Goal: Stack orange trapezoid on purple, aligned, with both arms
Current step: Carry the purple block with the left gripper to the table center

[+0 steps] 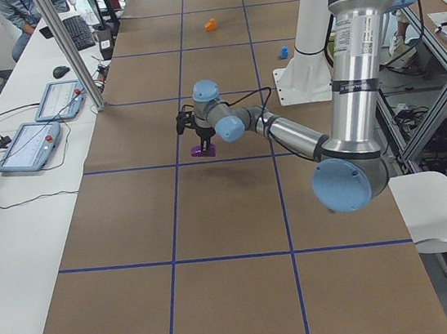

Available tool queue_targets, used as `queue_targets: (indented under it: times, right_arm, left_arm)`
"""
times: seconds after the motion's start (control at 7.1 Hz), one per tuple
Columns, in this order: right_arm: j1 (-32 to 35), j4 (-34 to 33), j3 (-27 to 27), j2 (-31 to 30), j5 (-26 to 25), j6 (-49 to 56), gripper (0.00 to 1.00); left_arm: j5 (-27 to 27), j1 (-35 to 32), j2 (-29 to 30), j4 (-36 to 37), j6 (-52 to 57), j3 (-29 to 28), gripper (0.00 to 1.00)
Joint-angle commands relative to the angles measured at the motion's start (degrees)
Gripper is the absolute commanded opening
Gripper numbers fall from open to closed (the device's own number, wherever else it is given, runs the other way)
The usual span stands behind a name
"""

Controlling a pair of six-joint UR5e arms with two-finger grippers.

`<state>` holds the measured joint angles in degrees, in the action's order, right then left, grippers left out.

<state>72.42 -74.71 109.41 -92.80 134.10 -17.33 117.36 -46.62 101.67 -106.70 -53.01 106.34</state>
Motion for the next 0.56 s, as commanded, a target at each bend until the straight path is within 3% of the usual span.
queue_targets:
  times: [0.0,0.14,0.42]
  right_arm:
    - [0.00,0.00,-0.16,0.07,-0.07,-0.07,1.00]
    - [-0.09,0.00,-0.17,0.07,-0.07,-0.07,1.00]
    - [0.00,-0.09,-0.17,0.16,-0.07,-0.07,1.00]
  left_arm:
    - [-0.46,5.18,14.46,11.04,-7.76,-2.17,0.00]
    - [-3.94,8.35,22.18,11.77,-13.12,-6.80,0.00]
    - [-8.80,13.82,36.34,11.69,-18.62,-21.45,0.00]
